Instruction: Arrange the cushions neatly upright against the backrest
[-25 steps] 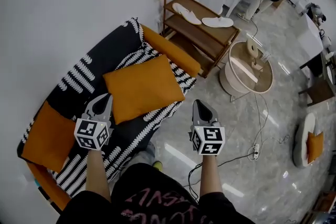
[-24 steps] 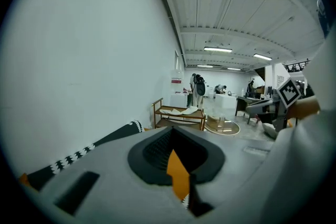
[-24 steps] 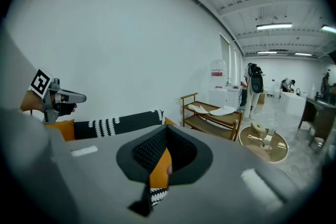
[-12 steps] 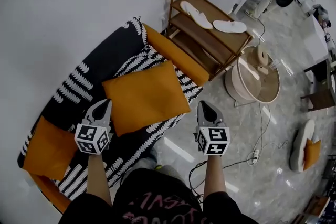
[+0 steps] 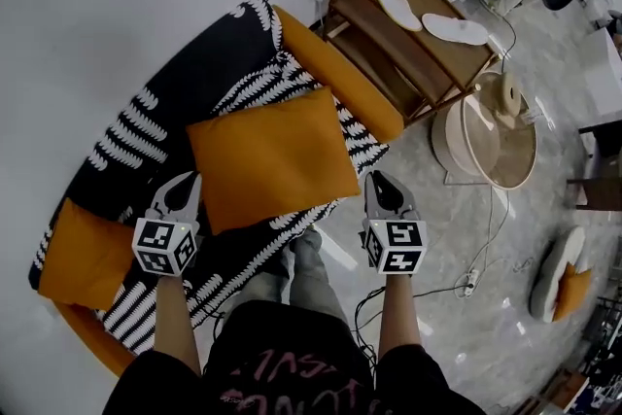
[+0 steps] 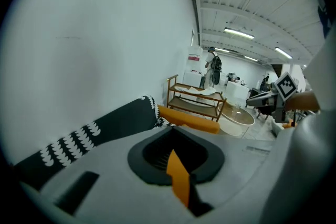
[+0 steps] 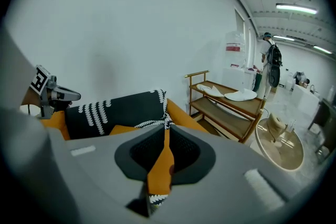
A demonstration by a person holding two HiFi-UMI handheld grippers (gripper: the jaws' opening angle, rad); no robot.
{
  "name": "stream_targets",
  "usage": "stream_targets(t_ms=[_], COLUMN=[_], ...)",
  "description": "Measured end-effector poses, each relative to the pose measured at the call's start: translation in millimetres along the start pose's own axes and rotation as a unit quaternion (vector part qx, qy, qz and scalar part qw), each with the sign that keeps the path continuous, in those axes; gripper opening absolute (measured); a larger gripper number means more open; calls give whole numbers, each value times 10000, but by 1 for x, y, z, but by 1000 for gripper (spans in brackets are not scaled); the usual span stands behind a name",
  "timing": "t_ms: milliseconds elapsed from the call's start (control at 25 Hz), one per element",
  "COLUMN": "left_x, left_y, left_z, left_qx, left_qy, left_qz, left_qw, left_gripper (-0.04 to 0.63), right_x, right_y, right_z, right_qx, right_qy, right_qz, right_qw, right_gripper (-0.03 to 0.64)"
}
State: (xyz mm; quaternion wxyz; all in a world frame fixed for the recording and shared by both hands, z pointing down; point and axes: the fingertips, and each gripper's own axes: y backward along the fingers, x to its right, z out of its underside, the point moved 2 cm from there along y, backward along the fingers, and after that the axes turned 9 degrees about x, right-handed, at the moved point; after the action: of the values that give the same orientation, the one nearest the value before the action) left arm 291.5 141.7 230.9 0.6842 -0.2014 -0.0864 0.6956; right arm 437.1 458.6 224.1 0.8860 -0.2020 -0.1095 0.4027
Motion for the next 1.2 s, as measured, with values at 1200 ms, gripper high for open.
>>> stream_targets(t_ms=[1200], left_x=[-89], left_y=[-125], left_z=[253], left_qx=[-1935], left_qy=[1138], left_qz=[-957], left_qw=[9698], left_gripper=[224], right_x=[42], right_y=[-232], right_z=[214], right_qx=[-2092], right_qy=[271], right_qz=[-1571], right_qw=[9648], right_gripper=[267])
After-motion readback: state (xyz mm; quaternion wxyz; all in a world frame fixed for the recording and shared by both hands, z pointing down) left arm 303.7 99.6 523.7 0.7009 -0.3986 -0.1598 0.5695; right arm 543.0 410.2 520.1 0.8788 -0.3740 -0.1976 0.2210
